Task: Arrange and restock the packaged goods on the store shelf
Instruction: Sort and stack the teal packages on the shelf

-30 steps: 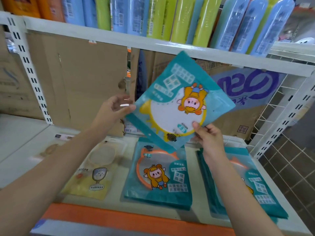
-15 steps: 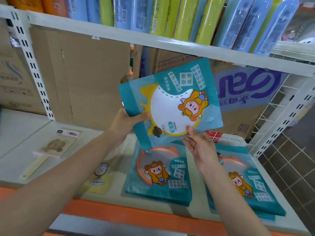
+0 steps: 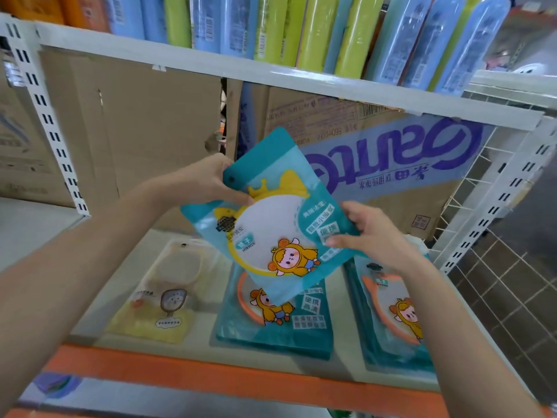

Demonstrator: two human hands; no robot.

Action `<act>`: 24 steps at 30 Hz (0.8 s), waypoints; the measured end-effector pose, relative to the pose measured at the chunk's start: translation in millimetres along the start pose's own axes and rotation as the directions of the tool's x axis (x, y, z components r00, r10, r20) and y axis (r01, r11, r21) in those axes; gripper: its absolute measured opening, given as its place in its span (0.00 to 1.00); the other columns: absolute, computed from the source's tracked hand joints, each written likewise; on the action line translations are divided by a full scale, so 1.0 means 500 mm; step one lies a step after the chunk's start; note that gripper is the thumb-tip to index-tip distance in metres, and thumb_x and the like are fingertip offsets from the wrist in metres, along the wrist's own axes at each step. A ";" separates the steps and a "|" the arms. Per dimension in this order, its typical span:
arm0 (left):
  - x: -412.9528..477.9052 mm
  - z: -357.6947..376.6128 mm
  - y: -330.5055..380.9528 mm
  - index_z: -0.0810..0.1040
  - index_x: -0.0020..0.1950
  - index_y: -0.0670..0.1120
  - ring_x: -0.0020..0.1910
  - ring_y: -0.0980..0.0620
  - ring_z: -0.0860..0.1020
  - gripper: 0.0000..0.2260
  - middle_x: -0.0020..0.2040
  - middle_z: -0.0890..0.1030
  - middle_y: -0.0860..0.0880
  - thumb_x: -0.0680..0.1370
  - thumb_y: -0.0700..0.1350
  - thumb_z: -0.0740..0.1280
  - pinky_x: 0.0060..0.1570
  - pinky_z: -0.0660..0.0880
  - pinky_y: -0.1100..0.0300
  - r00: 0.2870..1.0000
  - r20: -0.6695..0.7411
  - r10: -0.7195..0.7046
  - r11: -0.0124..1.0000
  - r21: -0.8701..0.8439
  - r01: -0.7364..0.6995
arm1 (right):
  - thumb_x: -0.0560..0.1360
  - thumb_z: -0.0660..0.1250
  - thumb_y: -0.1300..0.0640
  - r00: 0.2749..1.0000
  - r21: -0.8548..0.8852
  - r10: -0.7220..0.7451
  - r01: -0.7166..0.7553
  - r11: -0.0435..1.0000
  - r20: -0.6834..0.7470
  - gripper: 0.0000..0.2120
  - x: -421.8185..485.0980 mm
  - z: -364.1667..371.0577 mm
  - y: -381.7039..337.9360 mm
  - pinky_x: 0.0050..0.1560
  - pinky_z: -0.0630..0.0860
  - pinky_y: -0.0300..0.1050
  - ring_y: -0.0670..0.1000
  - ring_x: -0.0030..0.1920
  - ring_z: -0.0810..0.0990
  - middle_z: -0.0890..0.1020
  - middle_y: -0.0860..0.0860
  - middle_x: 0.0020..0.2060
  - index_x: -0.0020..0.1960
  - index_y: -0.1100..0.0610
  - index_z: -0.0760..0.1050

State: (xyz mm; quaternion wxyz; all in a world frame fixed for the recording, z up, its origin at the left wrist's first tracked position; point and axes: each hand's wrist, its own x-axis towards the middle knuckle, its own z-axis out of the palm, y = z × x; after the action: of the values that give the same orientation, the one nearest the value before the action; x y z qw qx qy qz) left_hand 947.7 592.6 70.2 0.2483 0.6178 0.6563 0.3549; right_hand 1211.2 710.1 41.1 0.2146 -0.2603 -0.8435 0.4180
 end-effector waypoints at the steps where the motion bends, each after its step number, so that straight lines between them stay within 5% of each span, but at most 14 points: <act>1: 0.000 -0.001 0.004 0.76 0.34 0.42 0.28 0.53 0.72 0.17 0.30 0.75 0.48 0.60 0.54 0.74 0.30 0.67 0.61 1.000 0.020 0.004 1.000 0.003 -0.004 | 0.68 0.73 0.63 0.999 -0.040 0.017 -0.015 0.999 0.041 0.14 0.003 0.004 0.004 0.42 0.77 0.35 0.40 0.43 0.82 0.84 0.42 0.42 0.48 0.50 0.75; 7: -0.001 0.003 0.012 0.79 0.39 0.48 0.27 0.62 0.76 0.07 0.30 0.81 0.57 0.69 0.37 0.73 0.30 0.70 0.73 0.997 -0.034 0.074 0.997 -0.030 -0.075 | 0.71 0.70 0.66 0.999 0.076 0.030 -0.031 0.997 0.012 0.10 0.013 0.026 0.044 0.49 0.81 0.49 0.49 0.46 0.84 0.85 0.49 0.45 0.48 0.53 0.78; 13: -0.014 0.003 -0.041 0.68 0.64 0.58 0.53 0.66 0.76 0.36 0.59 0.76 0.58 0.58 0.53 0.76 0.51 0.73 0.71 0.956 -0.282 0.081 0.981 -0.145 -0.125 | 0.67 0.70 0.66 0.991 0.337 0.027 0.018 0.941 -0.127 0.13 0.004 0.036 0.080 0.41 0.80 0.42 0.49 0.43 0.84 0.85 0.48 0.42 0.51 0.58 0.77; 16: -0.018 0.019 -0.073 0.67 0.69 0.51 0.51 0.63 0.79 0.38 0.58 0.77 0.56 0.61 0.51 0.76 0.49 0.76 0.68 0.948 -0.318 -0.015 0.943 -0.320 -0.093 | 0.60 0.74 0.57 0.982 0.500 0.084 0.011 0.866 -0.167 0.18 -0.006 0.046 0.093 0.39 0.80 0.42 0.50 0.43 0.84 0.85 0.49 0.42 0.49 0.56 0.78; 20: -0.004 0.058 -0.081 0.67 0.70 0.48 0.49 0.57 0.81 0.30 0.57 0.80 0.50 0.70 0.43 0.73 0.48 0.79 0.58 0.973 -0.207 -0.100 0.914 -0.405 0.008 | 0.64 0.72 0.62 0.977 0.624 0.190 -0.087 0.777 -0.100 0.13 -0.015 0.073 0.108 0.39 0.80 0.43 0.53 0.45 0.83 0.85 0.50 0.43 0.48 0.57 0.78; 24: 0.023 0.095 -0.080 0.70 0.64 0.45 0.37 0.61 0.81 0.20 0.47 0.82 0.52 0.73 0.34 0.68 0.33 0.78 0.66 0.958 -0.209 -0.198 0.873 -0.481 0.076 | 0.44 0.83 0.47 0.962 0.673 0.275 -0.202 0.711 -0.002 0.38 -0.035 0.107 0.127 0.42 0.81 0.49 0.56 0.48 0.83 0.84 0.55 0.48 0.51 0.59 0.79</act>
State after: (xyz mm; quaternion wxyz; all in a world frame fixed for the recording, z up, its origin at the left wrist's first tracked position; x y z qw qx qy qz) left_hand 957.5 612.1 10.8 0.3295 0.4410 0.6196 0.5595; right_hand 1210.0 700.2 -43.1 0.2804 -0.2939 -0.5852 0.7018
